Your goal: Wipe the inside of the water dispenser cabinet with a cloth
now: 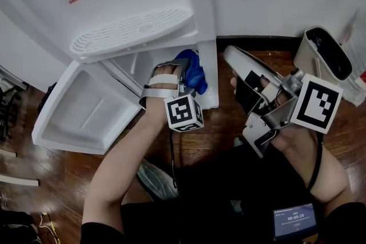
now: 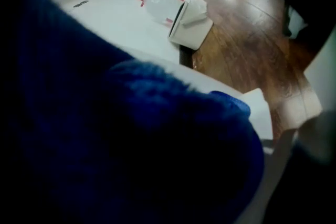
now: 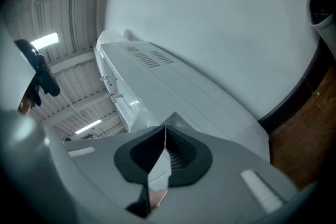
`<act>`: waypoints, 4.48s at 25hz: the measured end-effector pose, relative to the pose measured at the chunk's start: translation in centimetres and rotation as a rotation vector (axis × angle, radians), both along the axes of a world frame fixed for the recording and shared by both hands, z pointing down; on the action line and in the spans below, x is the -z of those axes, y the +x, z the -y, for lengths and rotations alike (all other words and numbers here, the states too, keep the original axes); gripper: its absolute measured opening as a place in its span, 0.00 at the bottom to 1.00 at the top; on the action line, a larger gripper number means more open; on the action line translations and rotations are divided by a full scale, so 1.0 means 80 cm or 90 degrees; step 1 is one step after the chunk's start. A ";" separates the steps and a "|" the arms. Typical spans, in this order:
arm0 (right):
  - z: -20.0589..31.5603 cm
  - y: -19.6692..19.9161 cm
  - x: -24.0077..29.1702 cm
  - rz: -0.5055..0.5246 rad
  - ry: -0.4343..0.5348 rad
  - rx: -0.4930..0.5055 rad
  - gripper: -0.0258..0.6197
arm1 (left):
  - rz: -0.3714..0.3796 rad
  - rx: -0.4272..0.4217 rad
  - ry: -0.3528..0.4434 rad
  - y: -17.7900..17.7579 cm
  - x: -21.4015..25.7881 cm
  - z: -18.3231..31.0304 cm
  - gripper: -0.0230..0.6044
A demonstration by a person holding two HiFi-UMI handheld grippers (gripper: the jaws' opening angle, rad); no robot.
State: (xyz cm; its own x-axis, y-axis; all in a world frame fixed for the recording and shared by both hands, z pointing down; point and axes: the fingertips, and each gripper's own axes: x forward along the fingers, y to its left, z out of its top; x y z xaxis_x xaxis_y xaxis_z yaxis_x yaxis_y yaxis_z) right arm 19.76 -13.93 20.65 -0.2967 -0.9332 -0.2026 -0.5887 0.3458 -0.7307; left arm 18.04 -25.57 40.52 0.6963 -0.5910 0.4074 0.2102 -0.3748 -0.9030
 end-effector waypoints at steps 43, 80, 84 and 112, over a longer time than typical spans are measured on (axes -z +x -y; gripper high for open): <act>0.000 -0.003 0.002 0.007 -0.004 0.014 0.06 | -0.734 0.257 -0.667 -0.024 0.104 0.049 0.30; 0.002 -0.010 -0.009 0.014 -0.019 0.024 0.06 | -1.403 0.566 -1.035 -0.198 -0.031 0.132 0.30; 0.002 -0.010 -0.008 0.017 -0.023 0.022 0.06 | -1.319 0.587 -0.972 -0.177 -0.030 0.170 0.30; 0.005 -0.019 -0.020 -0.005 -0.040 0.029 0.06 | -1.272 0.670 -1.025 -0.133 -0.073 0.200 0.29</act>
